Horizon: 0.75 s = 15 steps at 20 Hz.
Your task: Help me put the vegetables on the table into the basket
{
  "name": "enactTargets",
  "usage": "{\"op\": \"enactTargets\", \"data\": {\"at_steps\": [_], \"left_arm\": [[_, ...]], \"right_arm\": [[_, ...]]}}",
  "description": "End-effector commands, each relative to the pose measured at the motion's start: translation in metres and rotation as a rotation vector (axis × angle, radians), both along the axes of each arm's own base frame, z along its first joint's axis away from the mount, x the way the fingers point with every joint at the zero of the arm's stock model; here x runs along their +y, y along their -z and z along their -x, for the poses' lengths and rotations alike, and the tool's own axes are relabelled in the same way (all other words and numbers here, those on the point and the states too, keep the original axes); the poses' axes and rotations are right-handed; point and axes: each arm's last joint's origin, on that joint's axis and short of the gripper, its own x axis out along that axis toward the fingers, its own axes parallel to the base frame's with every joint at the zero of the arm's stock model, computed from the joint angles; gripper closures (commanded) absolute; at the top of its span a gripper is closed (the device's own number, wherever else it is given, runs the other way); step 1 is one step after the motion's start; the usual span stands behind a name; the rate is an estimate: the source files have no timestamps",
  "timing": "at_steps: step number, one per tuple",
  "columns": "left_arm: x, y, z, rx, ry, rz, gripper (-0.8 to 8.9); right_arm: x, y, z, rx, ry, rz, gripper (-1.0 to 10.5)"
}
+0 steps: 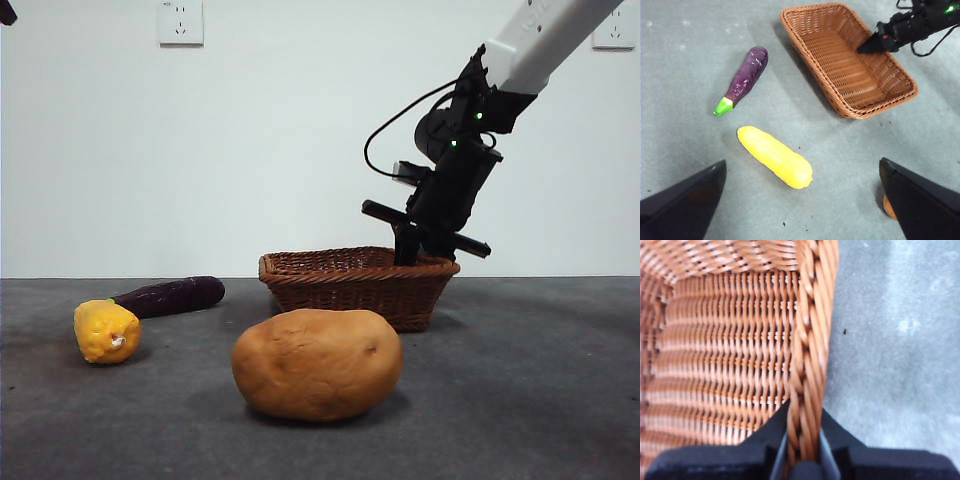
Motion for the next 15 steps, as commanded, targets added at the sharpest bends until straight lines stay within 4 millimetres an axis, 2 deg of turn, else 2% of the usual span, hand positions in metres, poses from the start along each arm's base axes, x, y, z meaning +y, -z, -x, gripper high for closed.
{"op": "enactTargets", "data": {"at_steps": [1, 5, 10, 12, 15], "left_arm": [[0.0, 0.001, -0.003, 0.01, 0.001, 0.002, 1.22], [0.001, 0.005, -0.009, 0.041, -0.001, 0.006, 1.22], [0.0, 0.01, -0.018, 0.08, -0.003, 0.022, 1.22], [-0.002, 0.013, -0.022, 0.103, -0.007, 0.04, 1.22], [-0.003, 0.018, -0.031, 0.138, -0.057, 0.027, 1.22]], "right_arm": [[-0.003, -0.041, 0.01, -0.083, -0.02, 0.007, 9.6], [-0.013, -0.114, 0.044, -0.154, -0.033, 0.002, 9.6], [-0.03, -0.195, 0.107, -0.233, -0.071, 0.046, 9.6], [-0.038, -0.221, 0.134, -0.267, -0.074, 0.069, 9.6], [-0.048, -0.249, 0.171, -0.295, -0.099, 0.09, 9.6]]}}
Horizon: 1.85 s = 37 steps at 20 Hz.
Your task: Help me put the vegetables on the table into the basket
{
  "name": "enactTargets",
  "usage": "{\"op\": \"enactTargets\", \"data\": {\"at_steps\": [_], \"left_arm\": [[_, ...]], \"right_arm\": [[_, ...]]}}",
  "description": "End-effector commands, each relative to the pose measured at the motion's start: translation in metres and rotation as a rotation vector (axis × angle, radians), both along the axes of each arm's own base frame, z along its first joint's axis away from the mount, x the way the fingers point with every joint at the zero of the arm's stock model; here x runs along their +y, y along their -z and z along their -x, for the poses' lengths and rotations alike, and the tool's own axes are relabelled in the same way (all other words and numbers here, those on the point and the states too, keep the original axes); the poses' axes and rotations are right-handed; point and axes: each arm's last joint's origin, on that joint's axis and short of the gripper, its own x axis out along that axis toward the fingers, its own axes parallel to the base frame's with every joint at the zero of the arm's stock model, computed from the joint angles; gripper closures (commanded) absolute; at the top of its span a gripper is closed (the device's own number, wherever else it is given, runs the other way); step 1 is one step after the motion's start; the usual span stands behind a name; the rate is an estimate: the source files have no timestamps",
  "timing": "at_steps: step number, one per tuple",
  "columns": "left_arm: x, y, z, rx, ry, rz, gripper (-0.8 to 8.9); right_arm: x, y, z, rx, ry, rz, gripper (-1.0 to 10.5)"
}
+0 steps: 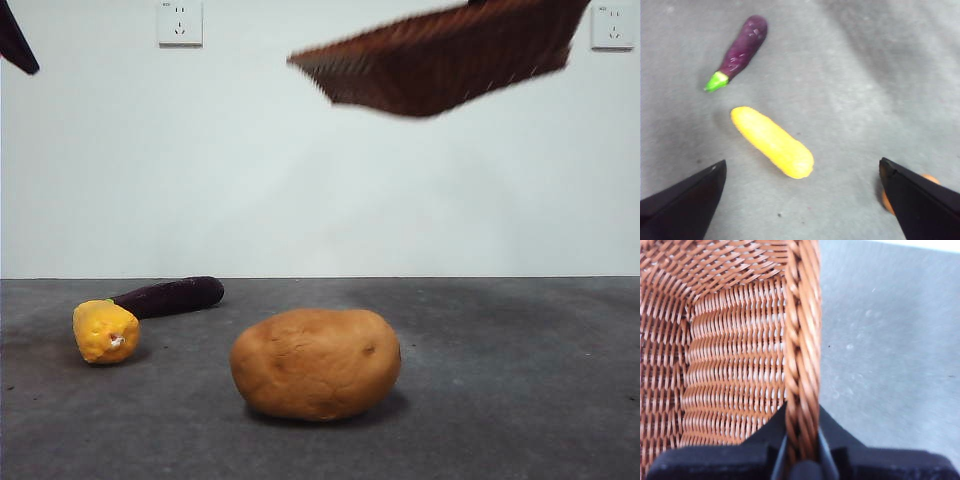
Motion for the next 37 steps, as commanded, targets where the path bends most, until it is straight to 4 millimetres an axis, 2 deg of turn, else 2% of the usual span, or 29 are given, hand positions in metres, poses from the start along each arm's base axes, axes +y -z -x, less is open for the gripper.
{"op": "enactTargets", "data": {"at_steps": [1, 3, 6, 10, 15, 20, 29, 30, 34, 36, 37], "left_arm": [[-0.001, 0.005, -0.011, 0.027, -0.056, -0.02, 1.22], [-0.004, 0.014, -0.026, 0.064, -0.086, -0.022, 1.23], [-0.017, 0.037, -0.055, 0.164, -0.1, 0.037, 1.25], [-0.043, 0.064, -0.093, 0.293, -0.125, -0.014, 1.24], [-0.066, 0.07, -0.133, 0.431, -0.155, -0.118, 1.24], [-0.067, 0.094, -0.141, 0.598, -0.227, -0.158, 1.25], [-0.085, 0.124, -0.147, 0.671, -0.253, -0.212, 1.31], [-0.087, 0.125, -0.147, 0.672, -0.252, -0.212, 2.06], [-0.09, 0.125, -0.147, 0.666, -0.24, -0.214, 7.02], [-0.09, 0.125, -0.147, 0.664, -0.236, -0.206, 8.25], [-0.09, 0.125, -0.147, 0.664, -0.236, -0.207, 8.22]], "right_arm": [[-0.005, -0.015, 0.023, -0.02, -0.036, 0.021, 9.6], [-0.011, -0.025, 0.043, -0.024, -0.054, 0.037, 9.6], [-0.015, -0.034, 0.061, -0.024, -0.057, 0.035, 9.6], [-0.017, -0.035, 0.071, 0.01, -0.11, 0.03, 9.6], [-0.016, -0.034, 0.074, 0.034, -0.149, 0.019, 9.6], [-0.016, -0.034, 0.073, 0.026, -0.155, 0.023, 9.6], [-0.015, -0.033, 0.074, 0.032, -0.186, 0.009, 9.6], [-0.015, -0.033, 0.074, 0.032, -0.188, 0.008, 9.6], [-0.015, -0.033, 0.074, 0.031, -0.194, 0.009, 9.6], [-0.015, -0.033, 0.074, 0.031, -0.194, 0.009, 9.6], [-0.015, -0.033, 0.074, 0.032, -0.194, 0.009, 9.6]]}}
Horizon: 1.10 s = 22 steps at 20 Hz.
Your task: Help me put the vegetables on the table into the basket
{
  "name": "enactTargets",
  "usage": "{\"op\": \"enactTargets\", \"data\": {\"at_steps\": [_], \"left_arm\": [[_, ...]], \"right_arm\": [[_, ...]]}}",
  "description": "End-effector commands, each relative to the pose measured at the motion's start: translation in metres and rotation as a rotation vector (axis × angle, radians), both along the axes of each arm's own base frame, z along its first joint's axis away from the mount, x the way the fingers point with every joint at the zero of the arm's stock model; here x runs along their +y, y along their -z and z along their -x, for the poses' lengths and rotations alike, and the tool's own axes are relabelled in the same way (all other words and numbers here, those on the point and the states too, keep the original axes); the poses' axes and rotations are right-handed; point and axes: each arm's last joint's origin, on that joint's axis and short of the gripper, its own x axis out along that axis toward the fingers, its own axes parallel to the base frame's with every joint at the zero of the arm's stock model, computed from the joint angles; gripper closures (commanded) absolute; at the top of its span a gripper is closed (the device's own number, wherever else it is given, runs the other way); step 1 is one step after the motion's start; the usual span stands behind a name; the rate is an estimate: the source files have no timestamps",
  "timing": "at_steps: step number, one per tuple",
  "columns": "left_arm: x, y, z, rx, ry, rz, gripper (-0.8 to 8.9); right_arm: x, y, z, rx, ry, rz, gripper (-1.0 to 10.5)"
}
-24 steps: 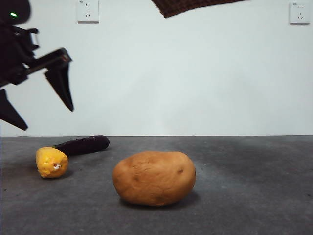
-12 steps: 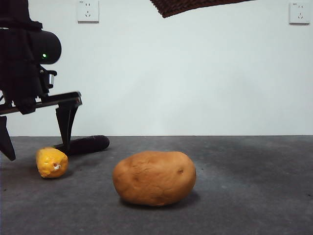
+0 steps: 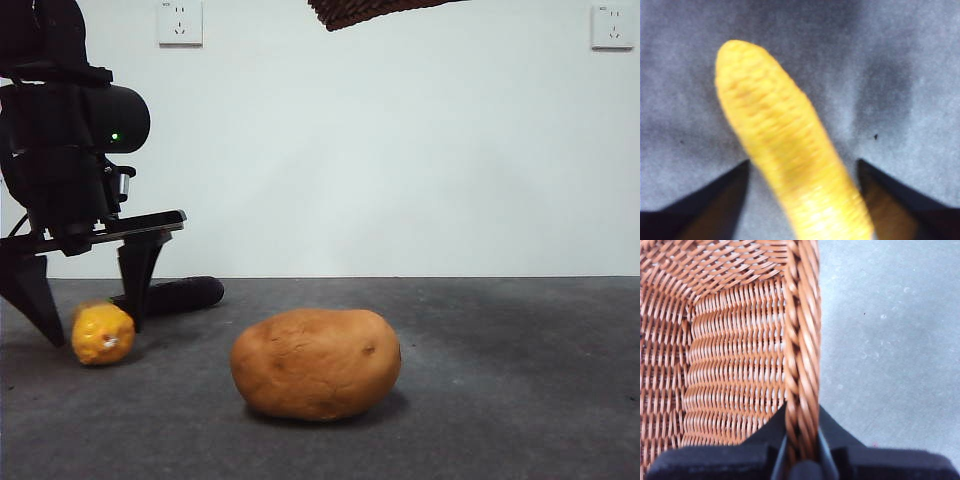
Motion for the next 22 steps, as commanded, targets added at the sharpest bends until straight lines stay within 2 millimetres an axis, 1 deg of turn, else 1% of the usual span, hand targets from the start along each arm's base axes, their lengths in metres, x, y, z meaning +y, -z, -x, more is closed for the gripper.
{"op": "enactTargets", "data": {"at_steps": [1, 4, 6, 8, 10, 11, 13, 15, 16, 18, 19, 21, 22], "left_arm": [[-0.002, 0.005, -0.001, 0.008, 0.004, -0.002, 8.22], [-0.003, 0.004, -0.001, -0.012, 0.082, -0.01, 8.22], [-0.004, -0.005, 0.001, -0.051, 0.153, 0.004, 8.22], [-0.004, -0.025, 0.004, -0.146, 0.212, 0.037, 8.22], [-0.001, -0.057, 0.013, -0.276, 0.275, 0.036, 8.22], [0.001, -0.073, 0.021, -0.336, 0.31, 0.03, 8.22], [0.007, -0.108, 0.043, -0.455, 0.369, 0.041, 8.22], [0.013, -0.141, 0.072, -0.562, 0.441, 0.079, 8.22], [0.016, -0.153, 0.087, -0.604, 0.478, 0.068, 8.21], [0.018, -0.171, 0.117, -0.653, 0.554, 0.056, 8.21], [0.017, -0.177, 0.131, -0.671, 0.6, 0.079, 8.22], [0.011, -0.187, 0.152, -0.712, 0.683, 0.155, 8.22], [0.005, -0.19, 0.16, -0.726, 0.741, 0.204, 8.22]], "right_arm": [[0.0, -0.002, 0.003, -0.009, -0.009, -0.011, 9.6], [0.0, -0.001, 0.003, -0.002, -0.009, -0.01, 9.6], [0.0, 0.0, 0.003, 0.014, -0.006, -0.007, 9.6], [0.001, 0.008, 0.001, 0.045, -0.002, -0.002, 9.6], [0.003, 0.027, -0.007, 0.1, 0.013, 0.001, 9.6], [0.004, 0.038, -0.012, 0.128, 0.026, -0.002, 9.6], [0.006, 0.063, -0.021, 0.176, 0.052, -0.01, 9.6], [0.011, 0.089, -0.028, 0.225, 0.061, -0.042, 9.6], [0.014, 0.103, -0.031, 0.248, 0.065, -0.056, 9.6], [0.018, 0.129, -0.034, 0.29, 0.074, -0.075, 9.6], [0.024, 0.142, -0.034, 0.302, 0.071, -0.08, 9.6], [0.035, 0.161, -0.032, 0.32, 0.069, -0.094, 9.6], [0.041, 0.168, -0.03, 0.324, 0.06, -0.099, 9.6]]}}
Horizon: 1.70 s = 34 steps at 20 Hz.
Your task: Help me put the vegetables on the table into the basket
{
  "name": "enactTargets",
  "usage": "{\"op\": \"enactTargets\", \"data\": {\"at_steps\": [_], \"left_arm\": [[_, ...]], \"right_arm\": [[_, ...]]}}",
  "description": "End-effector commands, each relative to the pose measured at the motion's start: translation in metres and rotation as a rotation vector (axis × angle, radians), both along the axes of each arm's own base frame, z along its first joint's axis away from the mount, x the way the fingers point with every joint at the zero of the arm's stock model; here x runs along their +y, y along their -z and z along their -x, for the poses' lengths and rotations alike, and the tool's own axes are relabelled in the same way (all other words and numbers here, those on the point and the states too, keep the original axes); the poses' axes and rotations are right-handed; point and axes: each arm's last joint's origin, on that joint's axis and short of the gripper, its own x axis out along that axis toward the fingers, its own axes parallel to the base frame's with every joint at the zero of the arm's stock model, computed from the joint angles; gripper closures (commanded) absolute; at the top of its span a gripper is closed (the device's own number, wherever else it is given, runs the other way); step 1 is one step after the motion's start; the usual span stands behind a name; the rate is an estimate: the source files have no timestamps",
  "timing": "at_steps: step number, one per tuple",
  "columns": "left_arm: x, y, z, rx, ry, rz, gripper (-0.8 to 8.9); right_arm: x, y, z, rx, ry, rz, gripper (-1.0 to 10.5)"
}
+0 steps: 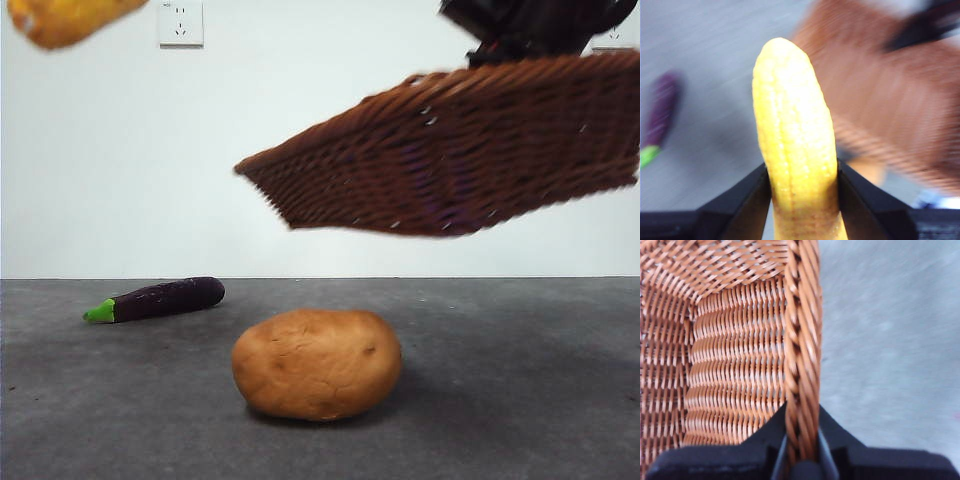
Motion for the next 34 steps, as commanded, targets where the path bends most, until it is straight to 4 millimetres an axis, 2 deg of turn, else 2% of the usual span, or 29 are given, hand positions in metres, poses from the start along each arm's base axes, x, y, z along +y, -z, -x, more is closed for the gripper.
{"op": "enactTargets", "data": {"at_steps": [1, 2, 5, 9, 13, 16, 18, 19, 20, 21, 24, 28, 31, 34], "left_arm": [[-0.016, -0.001, 0.013, -0.017, 0.151, 0.02, 8.22], [-0.027, 0.0, 0.016, -0.017, 0.203, 0.016, 8.22], [-0.075, 0.013, 0.022, 0.005, 0.414, -0.023, 8.22], [-0.133, 0.048, 0.015, 0.005, 0.532, -0.16, 8.22], [-0.158, 0.083, -0.002, 0.084, 0.553, -0.231, 8.22], [-0.167, 0.098, -0.009, 0.122, 0.574, -0.251, 8.21], [-0.17, 0.103, -0.009, 0.151, 0.59, -0.251, 7.78], [-0.17, 0.103, -0.009, 0.153, 0.59, -0.252, 6.4], [-0.169, 0.103, -0.008, 0.158, 0.598, -0.245, 4.35], [-0.169, 0.103, -0.008, 0.166, 0.606, -0.239, 2.69], [-0.168, 0.1, -0.006, 0.163, 0.605, -0.238, 2.52], [-0.157, 0.08, -0.001, 0.101, 0.592, -0.2, 2.52], [-0.136, 0.054, 0.006, 0.023, 0.56, -0.144, 2.52], [-0.103, 0.025, 0.018, -0.065, 0.48, -0.123, 2.52]], "right_arm": [[0.015, 0.007, 0.005, 0.005, 0.002, -0.048, 9.6], [0.023, 0.008, 0.007, -0.002, -0.007, -0.061, 9.6], [0.041, 0.006, 0.012, -0.022, -0.039, -0.091, 9.6], [0.051, 0.006, 0.018, -0.012, -0.067, -0.091, 9.6], [0.054, 0.006, 0.02, -0.01, -0.078, -0.093, 9.6], [0.057, 0.006, 0.021, -0.014, -0.087, -0.091, 9.6], [0.057, 0.006, 0.022, -0.015, -0.088, -0.09, 9.6], [0.057, 0.006, 0.022, -0.016, -0.088, -0.091, 9.6], [0.057, 0.006, 0.022, -0.016, -0.089, -0.091, 9.6], [0.057, 0.006, 0.022, -0.016, -0.089, -0.091, 9.6], [0.057, 0.006, 0.022, -0.018, -0.088, -0.087, 9.6], [0.057, 0.006, 0.021, -0.022, -0.086, -0.084, 9.6], [0.057, 0.005, 0.021, -0.029, -0.087, -0.087, 9.6], [0.047, 0.002, 0.017, -0.04, -0.067, -0.082, 9.6]]}}
